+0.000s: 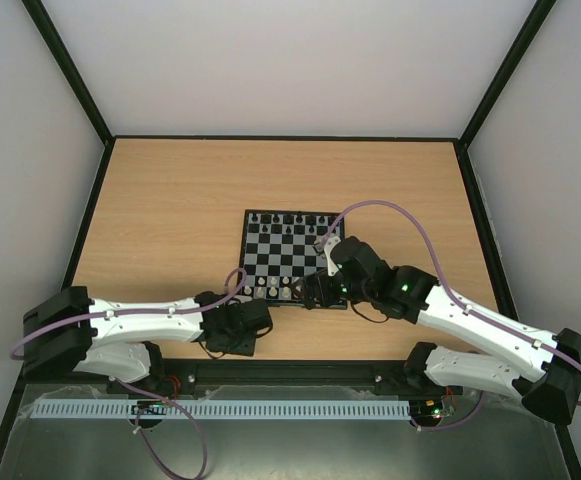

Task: Set up the chess pieces on the board
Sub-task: Pick up the chess piece at the center of the board.

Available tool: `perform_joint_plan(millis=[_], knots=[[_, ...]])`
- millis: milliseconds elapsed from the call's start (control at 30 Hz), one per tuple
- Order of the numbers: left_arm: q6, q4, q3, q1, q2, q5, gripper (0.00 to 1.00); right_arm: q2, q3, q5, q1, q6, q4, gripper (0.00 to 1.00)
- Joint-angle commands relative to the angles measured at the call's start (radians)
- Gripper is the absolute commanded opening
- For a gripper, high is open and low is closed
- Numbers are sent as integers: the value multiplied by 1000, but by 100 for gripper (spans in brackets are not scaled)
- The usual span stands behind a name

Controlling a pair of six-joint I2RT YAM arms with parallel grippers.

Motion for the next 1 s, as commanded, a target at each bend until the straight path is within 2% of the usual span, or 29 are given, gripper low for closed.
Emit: perform_joint_plan(millis=[0,300,567,800,967], knots=[[-6,-12,33,-9,6,-42,55,-15,-10,-18,-4,-6,7,93],[-18,-28,15,-21,-5,-54,45,-5,-11,-23,-3,-8,10,91],[-24,-39,4,-31,-11,-51,41,2,-13,-31,-4,-9,14,90],[-28,-31,-12,-31,-14,-59,33,13,-10,-34,-4,-10,13,89],[-25,-23,-16,-31,-6,-69,32,19,-12,-43,-3,-11,17,89]])
